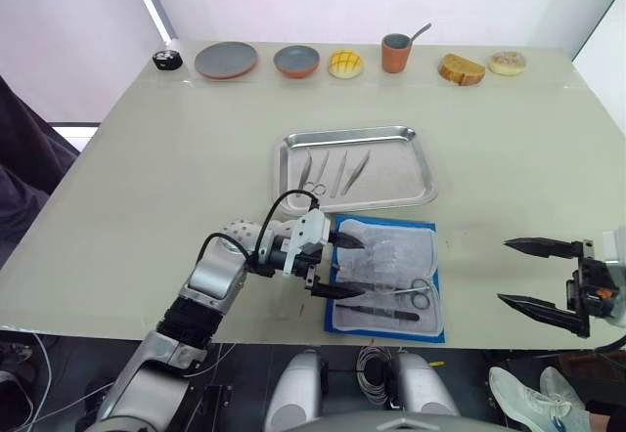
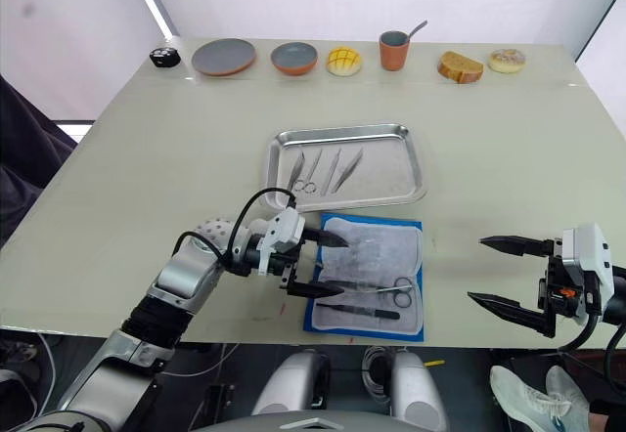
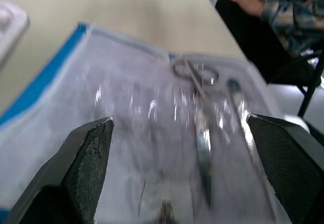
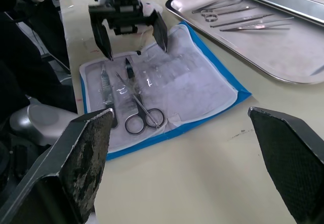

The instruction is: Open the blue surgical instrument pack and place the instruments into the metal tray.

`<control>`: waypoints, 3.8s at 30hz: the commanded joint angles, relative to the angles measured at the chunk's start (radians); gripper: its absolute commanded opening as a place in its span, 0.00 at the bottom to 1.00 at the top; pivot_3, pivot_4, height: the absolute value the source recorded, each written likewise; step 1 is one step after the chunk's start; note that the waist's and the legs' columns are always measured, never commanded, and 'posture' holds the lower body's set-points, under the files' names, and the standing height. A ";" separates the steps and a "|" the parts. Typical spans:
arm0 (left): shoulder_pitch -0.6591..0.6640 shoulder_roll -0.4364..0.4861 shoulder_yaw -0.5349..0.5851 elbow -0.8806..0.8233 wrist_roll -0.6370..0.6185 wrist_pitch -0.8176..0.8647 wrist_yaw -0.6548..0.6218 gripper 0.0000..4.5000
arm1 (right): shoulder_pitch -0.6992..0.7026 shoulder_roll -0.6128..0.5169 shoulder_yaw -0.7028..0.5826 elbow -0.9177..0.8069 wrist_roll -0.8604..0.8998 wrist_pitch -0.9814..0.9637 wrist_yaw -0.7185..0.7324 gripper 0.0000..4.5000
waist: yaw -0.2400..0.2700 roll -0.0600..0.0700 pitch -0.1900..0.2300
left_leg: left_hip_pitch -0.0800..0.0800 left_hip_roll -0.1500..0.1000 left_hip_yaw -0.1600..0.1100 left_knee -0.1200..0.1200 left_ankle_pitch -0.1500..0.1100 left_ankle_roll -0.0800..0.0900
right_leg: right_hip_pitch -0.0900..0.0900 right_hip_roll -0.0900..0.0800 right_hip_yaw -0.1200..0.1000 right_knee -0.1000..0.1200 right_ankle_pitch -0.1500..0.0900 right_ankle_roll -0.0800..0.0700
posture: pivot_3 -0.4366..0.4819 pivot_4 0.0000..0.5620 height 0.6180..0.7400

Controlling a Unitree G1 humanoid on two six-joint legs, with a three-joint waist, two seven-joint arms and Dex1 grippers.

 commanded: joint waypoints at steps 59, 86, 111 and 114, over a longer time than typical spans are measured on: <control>0.010 -0.008 -0.042 0.192 0.146 -0.222 0.022 1.00 | -0.480 0.036 0.685 0.038 -0.516 -0.055 -0.153 0.25 | -0.002 0.008 -0.010 | 0.002 -0.001 0.000 0.001 0.000 0.000 | 0.002 0.001 0.000 0.001 0.000 0.000 | 0.48 0.27 1.00; 0.011 0.002 -0.034 0.221 0.147 -0.225 0.026 1.00 | -0.516 0.043 0.767 0.011 -0.547 0.003 -0.093 0.25 | -0.004 0.008 -0.010 | 0.003 0.000 -0.001 0.001 0.000 0.000 | 0.002 0.001 0.000 0.001 0.000 0.000 | 0.48 0.27 1.00; 0.028 0.009 -0.025 0.209 0.144 -0.217 0.036 1.00 | -0.474 0.039 0.840 -0.124 -0.628 0.263 -0.210 0.25 | -0.005 0.005 -0.014 | 0.003 0.000 -0.001 0.000 0.000 0.000 | 0.002 0.001 0.000 0.001 0.000 0.000 | 0.48 0.27 1.00; 0.031 0.010 -0.022 0.202 0.143 -0.211 0.038 1.00 | -0.454 0.037 0.833 -0.150 -0.632 0.315 -0.247 0.25 | -0.005 0.004 -0.017 | 0.003 0.000 -0.001 0.000 0.000 0.000 | 0.002 0.001 0.000 0.001 0.000 0.000 | 0.48 0.27 1.00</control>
